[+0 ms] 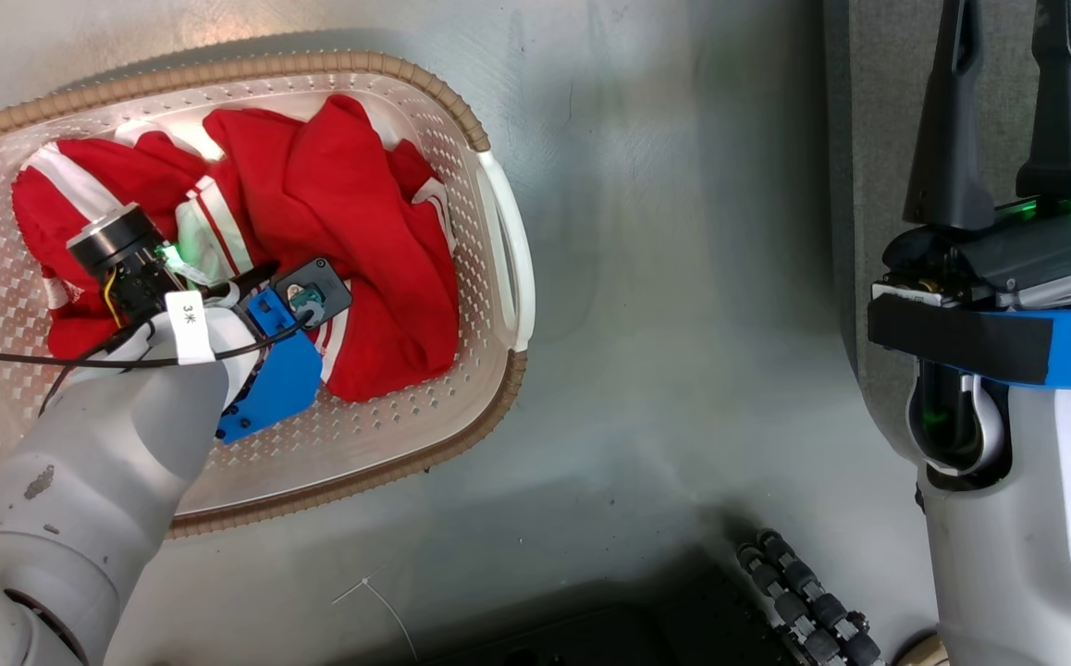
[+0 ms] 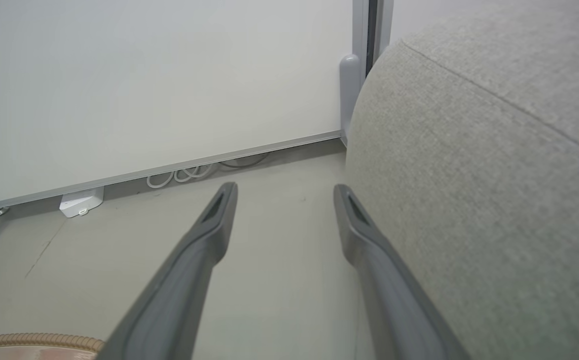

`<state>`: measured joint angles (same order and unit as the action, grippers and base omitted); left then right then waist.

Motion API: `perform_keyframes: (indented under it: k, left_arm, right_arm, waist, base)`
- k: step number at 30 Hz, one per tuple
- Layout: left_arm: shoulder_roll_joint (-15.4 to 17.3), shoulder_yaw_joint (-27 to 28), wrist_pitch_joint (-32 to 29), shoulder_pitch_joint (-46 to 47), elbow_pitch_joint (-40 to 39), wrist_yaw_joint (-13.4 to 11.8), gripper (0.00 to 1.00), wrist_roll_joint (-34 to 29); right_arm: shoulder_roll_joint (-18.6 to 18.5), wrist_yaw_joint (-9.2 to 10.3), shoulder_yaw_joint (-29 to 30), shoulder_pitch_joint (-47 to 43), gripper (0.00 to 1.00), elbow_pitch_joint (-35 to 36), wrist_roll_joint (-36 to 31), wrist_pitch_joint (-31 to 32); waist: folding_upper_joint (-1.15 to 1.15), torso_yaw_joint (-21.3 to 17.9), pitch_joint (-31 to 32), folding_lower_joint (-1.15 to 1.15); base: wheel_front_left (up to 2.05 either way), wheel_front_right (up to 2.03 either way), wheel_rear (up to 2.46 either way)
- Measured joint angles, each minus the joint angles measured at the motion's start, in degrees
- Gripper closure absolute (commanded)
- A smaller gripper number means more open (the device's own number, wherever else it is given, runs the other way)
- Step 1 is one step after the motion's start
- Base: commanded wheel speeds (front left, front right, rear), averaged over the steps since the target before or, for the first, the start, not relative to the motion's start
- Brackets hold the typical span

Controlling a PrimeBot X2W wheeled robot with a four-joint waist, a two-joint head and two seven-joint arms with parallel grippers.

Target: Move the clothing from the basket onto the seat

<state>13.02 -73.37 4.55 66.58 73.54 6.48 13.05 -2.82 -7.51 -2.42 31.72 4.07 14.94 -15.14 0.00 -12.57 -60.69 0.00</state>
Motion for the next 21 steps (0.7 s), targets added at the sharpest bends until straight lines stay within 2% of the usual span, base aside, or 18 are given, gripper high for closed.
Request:
perform_keyframes:
  k: [12, 21]
  left_arm:
    - [-1.80, -0.01, 1.74, -0.42, 0.19, 0.22, 1.00, 0.08]
    - [-4.12, -0.02, 6.06, -2.27, 0.23, 0.74, 1.00, 1.19]
  right_arm:
    - [0.00, 0.00, 0.54, -0.03, 0.00, -1.05, -0.23, -0.01]
    - [0.00, 0.00, 0.63, -0.36, 0.00, -3.00, -0.24, 0.00]
  waist:
    - [0.00, 0.42, 2.54, 0.00]
    - [0.00, 1.26, 7.16, 0.00]
  base:
    - [0.00, 0.00, 0.00]
    - [0.00, 0.00, 0.00]
